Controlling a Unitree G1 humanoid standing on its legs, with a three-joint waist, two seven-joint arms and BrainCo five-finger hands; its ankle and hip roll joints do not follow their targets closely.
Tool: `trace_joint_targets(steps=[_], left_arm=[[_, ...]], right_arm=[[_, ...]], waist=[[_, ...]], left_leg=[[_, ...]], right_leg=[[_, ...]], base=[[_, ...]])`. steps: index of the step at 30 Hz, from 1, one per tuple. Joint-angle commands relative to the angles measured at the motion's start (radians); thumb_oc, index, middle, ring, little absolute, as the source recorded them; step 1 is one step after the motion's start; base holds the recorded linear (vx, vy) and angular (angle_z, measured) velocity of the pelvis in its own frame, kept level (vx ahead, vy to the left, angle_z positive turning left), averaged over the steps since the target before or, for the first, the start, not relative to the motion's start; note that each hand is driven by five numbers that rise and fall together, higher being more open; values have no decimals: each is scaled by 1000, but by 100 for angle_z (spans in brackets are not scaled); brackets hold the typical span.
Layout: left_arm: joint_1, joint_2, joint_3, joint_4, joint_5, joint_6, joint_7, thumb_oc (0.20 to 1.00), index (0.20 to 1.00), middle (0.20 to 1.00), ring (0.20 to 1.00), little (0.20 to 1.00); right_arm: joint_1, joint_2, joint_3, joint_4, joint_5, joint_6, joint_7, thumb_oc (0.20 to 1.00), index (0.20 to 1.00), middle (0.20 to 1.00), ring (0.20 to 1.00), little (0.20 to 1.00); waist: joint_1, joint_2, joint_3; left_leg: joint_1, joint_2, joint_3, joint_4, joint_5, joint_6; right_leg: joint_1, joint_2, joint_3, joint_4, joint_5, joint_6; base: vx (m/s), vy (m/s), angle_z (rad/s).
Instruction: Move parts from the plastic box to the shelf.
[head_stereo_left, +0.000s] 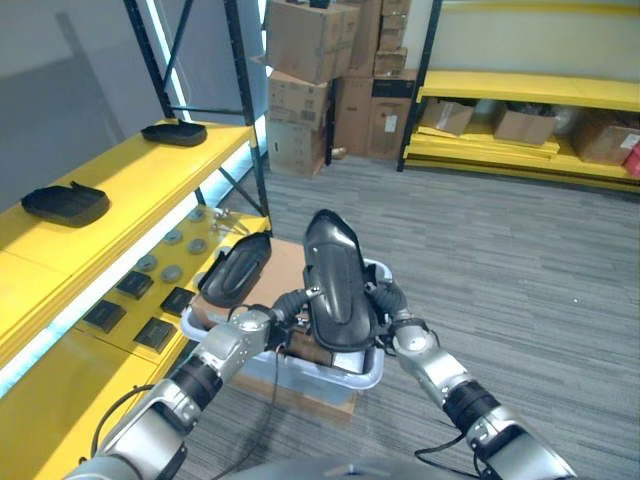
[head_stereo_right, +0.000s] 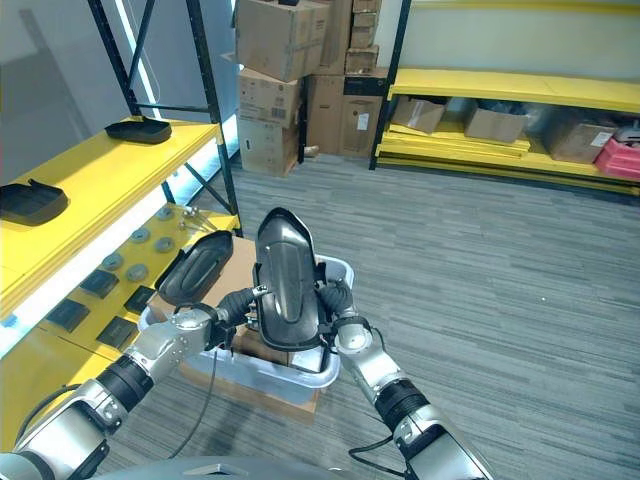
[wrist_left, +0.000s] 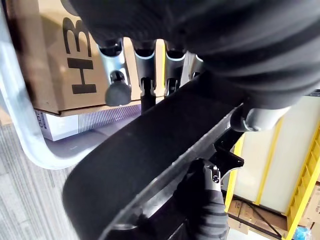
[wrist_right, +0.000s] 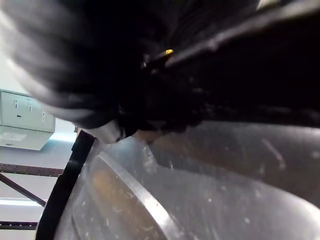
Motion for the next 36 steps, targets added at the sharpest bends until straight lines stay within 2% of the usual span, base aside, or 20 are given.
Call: trace_joint_targets(steps=[1,6,9,11,16,18,19,20,21,22,23,26,27,28,30,31,32,33,34,36], left_arm=[[-94,-42,-16,-62,-47,-156,-8,200,200,200,200,200],[-82,-22,45,-103,-38,-211,52,200,200,200,200,200],[-74,-10,73,-114,-30,-244,80,200,200,200,200,200],[-56,3,112,-130,-25,-263,107,200,200,200,200,200],[24,63,218,-180,37,-319,164,200,200,200,200,200],[81,105,303,-214,76,-349,179,200,200,200,200,200],[86,109,311,-217,83,-355,184,200,200,200,200,200],[138,155,392,-248,111,-395,202,200,200,200,200,200],[164,178,435,-268,114,-419,210,200,200,200,200,200],[194,206,488,-286,106,-454,216,200,200,200,200,200],[224,228,542,-311,111,-493,252,200,200,200,200,200],[284,248,630,-390,125,-499,294,200,200,200,200,200],[299,251,650,-406,130,-499,299,200,200,200,200,200],[356,254,712,-471,132,-487,299,200,200,200,200,200],[392,253,751,-503,129,-482,291,200,200,200,200,200],[437,248,786,-520,144,-505,269,200,200,200,200,200],[440,247,788,-516,144,-512,262,200,200,200,200,200],[437,245,780,-503,137,-526,258,200,200,200,200,200],[433,245,776,-497,132,-526,261,200,200,200,200,200],[414,248,754,-474,129,-525,277,200,200,200,200,200]], right_arm=[[-119,43,17,56,93,-112,9,1000,1000,1000,1000,1000],[-81,48,-34,75,228,-221,31,1000,1000,1000,1000,1000],[-59,52,-71,71,282,-268,36,1000,1000,1000,1000,1000],[-26,51,-115,32,281,-274,30,1000,1000,1000,1000,1000],[106,10,-219,-108,221,-213,32,1000,1000,1000,1000,1000],[194,-14,-288,-149,166,-149,53,1000,1000,1000,1000,1000],[202,-16,-294,-151,163,-136,55,1000,1000,1000,1000,1000],[290,-42,-361,-165,170,-72,93,1000,1000,1000,1000,1000],[337,-52,-398,-154,136,-47,115,1000,1000,1000,1000,1000],[417,-74,-450,-121,85,-44,163,1000,1000,1000,1000,1000],[510,-82,-494,-59,100,-31,200,1000,1000,1000,1000,1000],[580,-73,-502,89,4,-81,258,1000,1000,1000,1000,1000],[586,-69,-497,109,-15,-77,262,1000,1000,1000,1000,1000],[594,-57,-468,175,-65,-64,267,1000,1000,1000,1000,1000],[597,-47,-449,209,-106,-59,276,1000,1000,1000,1000,1000],[603,-29,-409,261,-162,-52,279,1000,1000,1000,1000,1000],[602,-26,-402,272,-168,-46,281,1000,1000,1000,1000,1000],[591,-24,-375,301,-161,-35,262,1000,1000,1000,1000,1000],[585,-25,-364,311,-167,-31,264,1000,1000,1000,1000,1000],[556,-26,-329,360,-150,-48,258,1000,1000,1000,1000,1000]], waist=[[22,-50,-20],[30,-47,-16],[34,-44,-16],[34,-42,-16],[26,-40,-13],[20,-40,-12],[20,-40,-15],[5,-41,-1],[-7,-42,8],[-35,-43,21],[-59,-48,35],[-43,-60,53],[-33,-62,57],[-4,-68,71],[18,-69,76],[39,-65,92],[39,-63,94],[34,-58,94],[30,-55,95],[20,-44,95]], left_leg=[[-8,28,-72,17,-60,-31],[-4,23,-81,10,-58,-31],[-2,20,-86,3,-56,-29],[-2,16,-89,-2,-55,-27],[-3,5,-97,-16,-52,-17],[-9,-3,-102,-25,-51,-14],[-14,-4,-101,-26,-49,-13],[-18,-11,-113,-30,-51,-8],[-26,-14,-125,-32,-51,-5],[-44,-20,-159,-32,-47,-2],[-65,-21,-193,-31,-35,-7],[-96,-8,-226,-25,-17,-26],[-103,-5,-232,-24,-13,-31],[-126,9,-248,-19,3,-52],[-152,21,-252,-16,21,-63],[-189,73,-189,-7,55,-84],[-195,88,-162,-7,65,-87],[-195,124,-93,-16,78,-107],[-199,138,-63,-16,90,-112],[-202,184,35,-15,137,-134]], right_leg=[[36,-77,-24,-87,49,78],[43,-80,-31,-92,53,77],[46,-81,-36,-95,55,77],[48,-84,-38,-96,56,79],[42,-89,-31,-88,55,83],[35,-94,-32,-77,51,87],[29,-94,-31,-76,52,86],[17,-89,-10,-43,31,86],[4,-74,17,-20,12,80],[-20,-31,79,6,-15,64],[-28,12,127,13,-32,46],[-10,34,122,-11,-36,34],[-6,36,117,-19,-36,32],[15,40,93,-43,-35,27],[18,42,72,-54,-32,24],[34,36,-6,-52,-39,20],[34,33,-30,-49,-40,20],[40,26,-79,-40,-52,27],[39,24,-99,-37,-51,26],[41,26,-160,-24,-54,21]], base=[[0,0,0],[-8,13,0],[-8,9,2],[-20,31,7],[-3,7,0],[0,0,0],[-31,-5,-2],[-75,-13,-3],[-135,-20,-1],[-159,-45,21],[-135,-53,71],[-79,-78,109],[-88,-71,47],[-75,-39,57],[-106,-15,96],[-135,16,100],[-98,56,121],[-32,62,129],[-14,77,184],[-11,80,185]])
